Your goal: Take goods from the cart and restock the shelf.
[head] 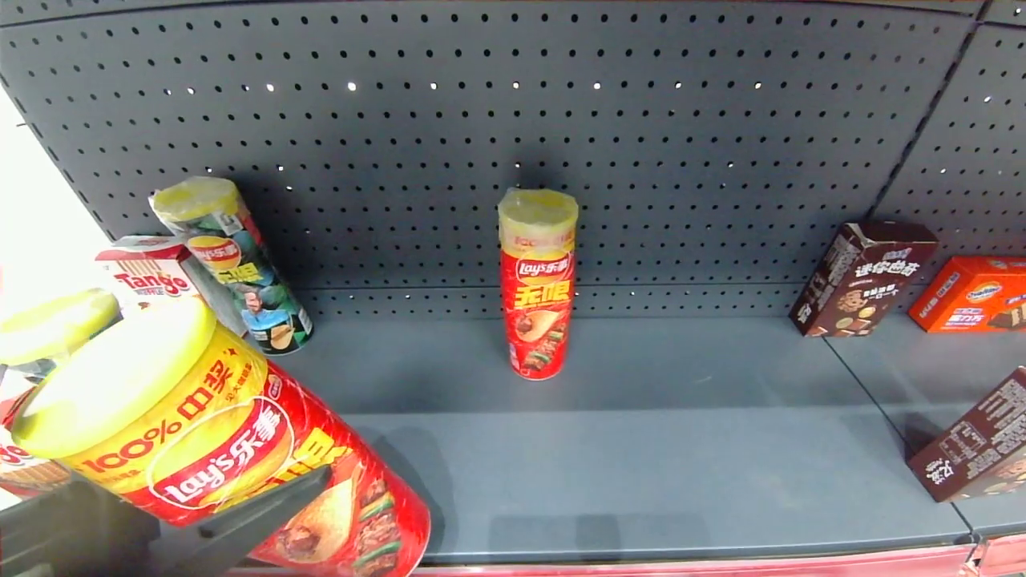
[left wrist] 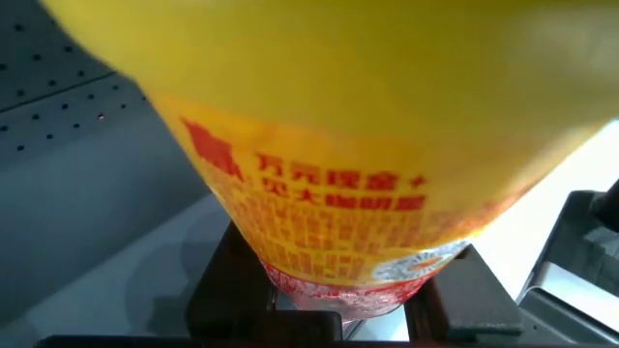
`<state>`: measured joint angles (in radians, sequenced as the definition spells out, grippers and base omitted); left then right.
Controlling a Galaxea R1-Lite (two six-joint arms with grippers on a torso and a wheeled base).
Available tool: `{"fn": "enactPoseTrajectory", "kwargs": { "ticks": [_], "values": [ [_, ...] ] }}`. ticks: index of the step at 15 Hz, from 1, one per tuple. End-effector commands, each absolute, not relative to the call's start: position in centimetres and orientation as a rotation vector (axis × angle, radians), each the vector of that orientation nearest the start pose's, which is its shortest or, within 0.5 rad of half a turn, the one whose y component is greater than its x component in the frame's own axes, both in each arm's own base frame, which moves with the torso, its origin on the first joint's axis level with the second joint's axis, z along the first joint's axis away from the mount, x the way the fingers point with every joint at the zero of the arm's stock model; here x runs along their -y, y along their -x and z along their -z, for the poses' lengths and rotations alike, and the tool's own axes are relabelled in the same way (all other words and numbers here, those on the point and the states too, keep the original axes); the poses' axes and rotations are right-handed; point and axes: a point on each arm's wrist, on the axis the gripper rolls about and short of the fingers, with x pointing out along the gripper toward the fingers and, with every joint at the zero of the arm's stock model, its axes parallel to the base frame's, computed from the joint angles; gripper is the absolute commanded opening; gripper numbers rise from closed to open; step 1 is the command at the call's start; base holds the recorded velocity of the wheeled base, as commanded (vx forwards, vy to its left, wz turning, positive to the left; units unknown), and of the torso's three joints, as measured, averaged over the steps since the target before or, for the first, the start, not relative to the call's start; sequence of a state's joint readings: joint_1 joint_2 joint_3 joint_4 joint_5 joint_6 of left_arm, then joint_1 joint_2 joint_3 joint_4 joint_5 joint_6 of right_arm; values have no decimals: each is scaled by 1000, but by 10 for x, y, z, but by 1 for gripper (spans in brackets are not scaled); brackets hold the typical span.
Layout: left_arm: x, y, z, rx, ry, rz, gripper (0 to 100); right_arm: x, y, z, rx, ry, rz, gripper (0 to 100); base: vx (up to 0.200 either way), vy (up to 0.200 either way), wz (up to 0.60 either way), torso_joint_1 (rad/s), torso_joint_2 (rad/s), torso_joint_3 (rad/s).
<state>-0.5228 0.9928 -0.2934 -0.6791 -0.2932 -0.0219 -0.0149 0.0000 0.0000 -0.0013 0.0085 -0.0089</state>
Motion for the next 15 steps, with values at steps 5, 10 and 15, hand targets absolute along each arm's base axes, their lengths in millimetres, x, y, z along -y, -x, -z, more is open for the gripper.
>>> {"fn": "enactPoseTrajectory", "kwargs": {
  "ticks": [5,10,15],
  "values": [
    [65,-98,-185,-60,9,838,0,-1,23,-76,0,8,6,100,0,0,0,0,0,0],
    [65,-87,-177,-69,5,894,0,-1,22,-75,-6,9,5,100,0,0,0,0,0,0],
    [68,-93,-184,-62,10,892,0,-3,14,-160,13,-18,-112,100,0,0,0,0,0,0]
  ]
}}
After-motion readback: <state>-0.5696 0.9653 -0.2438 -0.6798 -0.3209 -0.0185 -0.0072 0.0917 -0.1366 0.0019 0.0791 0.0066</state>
